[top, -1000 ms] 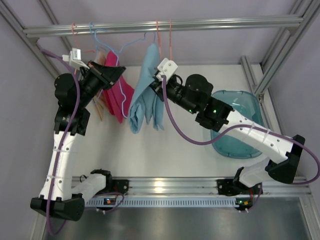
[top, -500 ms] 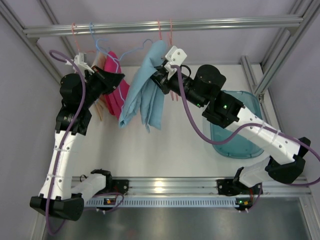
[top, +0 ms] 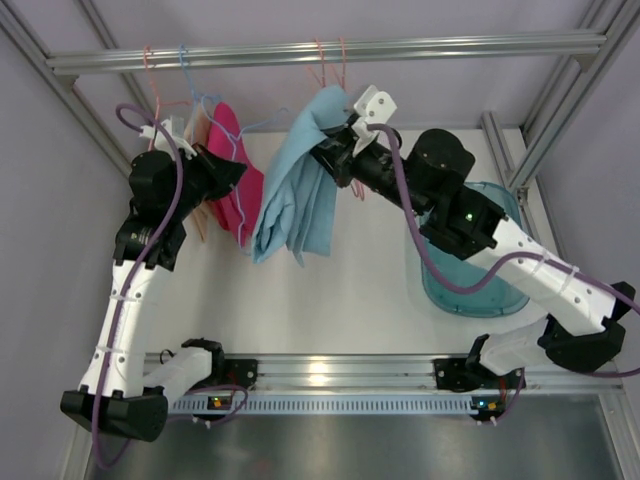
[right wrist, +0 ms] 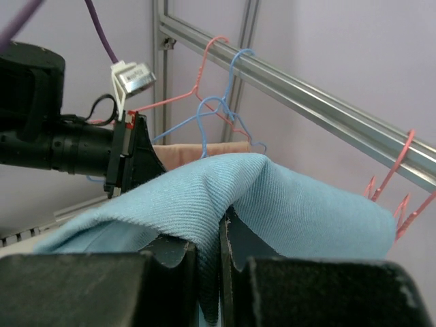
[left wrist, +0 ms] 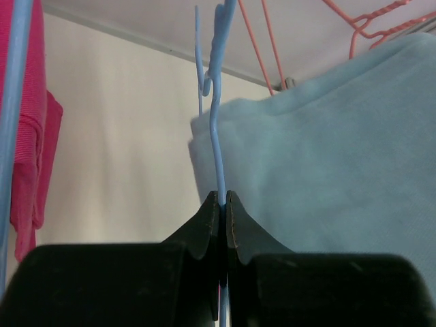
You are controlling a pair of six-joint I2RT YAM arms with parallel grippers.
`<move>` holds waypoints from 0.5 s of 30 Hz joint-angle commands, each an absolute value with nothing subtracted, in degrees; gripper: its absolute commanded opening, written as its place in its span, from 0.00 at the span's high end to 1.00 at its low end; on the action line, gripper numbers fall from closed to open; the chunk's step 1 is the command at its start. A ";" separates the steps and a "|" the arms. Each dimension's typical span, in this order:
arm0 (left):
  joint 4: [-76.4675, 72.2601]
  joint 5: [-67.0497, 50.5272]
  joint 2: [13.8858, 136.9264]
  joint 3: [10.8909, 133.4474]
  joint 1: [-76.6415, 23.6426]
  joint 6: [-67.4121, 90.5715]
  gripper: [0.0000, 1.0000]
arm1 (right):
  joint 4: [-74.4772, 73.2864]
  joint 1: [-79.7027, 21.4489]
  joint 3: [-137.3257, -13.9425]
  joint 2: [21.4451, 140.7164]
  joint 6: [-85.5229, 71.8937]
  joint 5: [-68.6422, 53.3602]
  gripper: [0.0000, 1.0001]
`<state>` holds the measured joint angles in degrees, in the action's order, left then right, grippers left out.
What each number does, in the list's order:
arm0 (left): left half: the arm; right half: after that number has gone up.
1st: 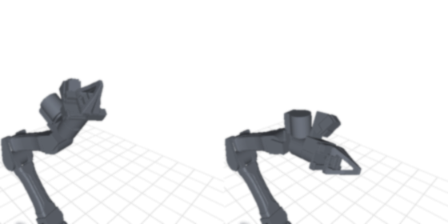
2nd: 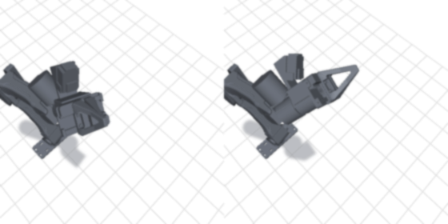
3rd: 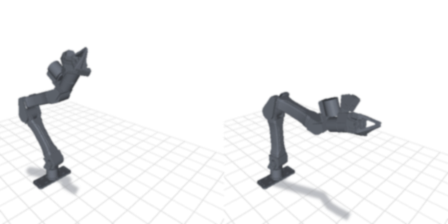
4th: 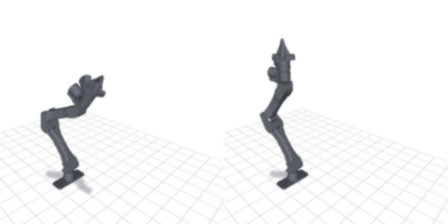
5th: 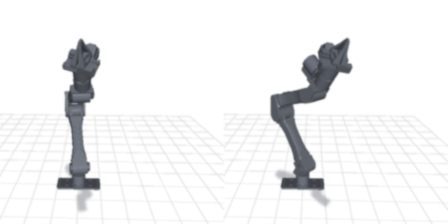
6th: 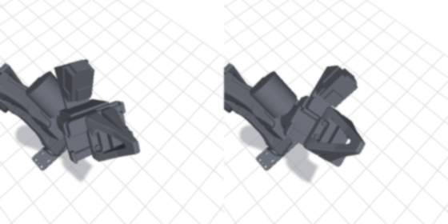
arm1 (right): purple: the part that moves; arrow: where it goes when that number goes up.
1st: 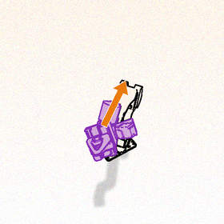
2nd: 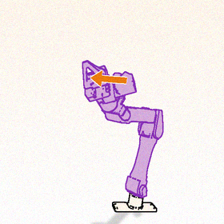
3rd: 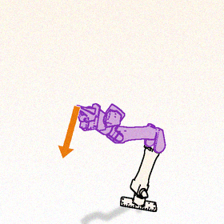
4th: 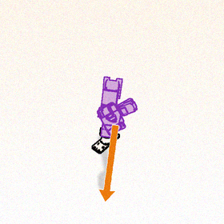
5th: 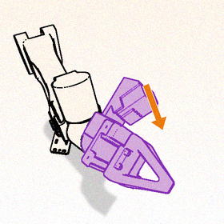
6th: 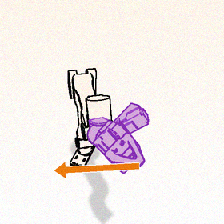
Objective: Remove the trousers from the hanger
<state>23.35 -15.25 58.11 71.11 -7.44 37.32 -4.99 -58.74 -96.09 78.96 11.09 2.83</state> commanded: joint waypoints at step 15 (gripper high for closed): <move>25.22 -18.98 57.22 70.49 -7.47 31.73 1.00 | 2.73 -59.06 -91.25 60.39 9.14 -15.03 1.00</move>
<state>26.70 -16.25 57.78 70.59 -7.44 32.82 -5.67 -58.76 -92.51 64.64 8.34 -9.06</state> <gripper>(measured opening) 0.050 0.070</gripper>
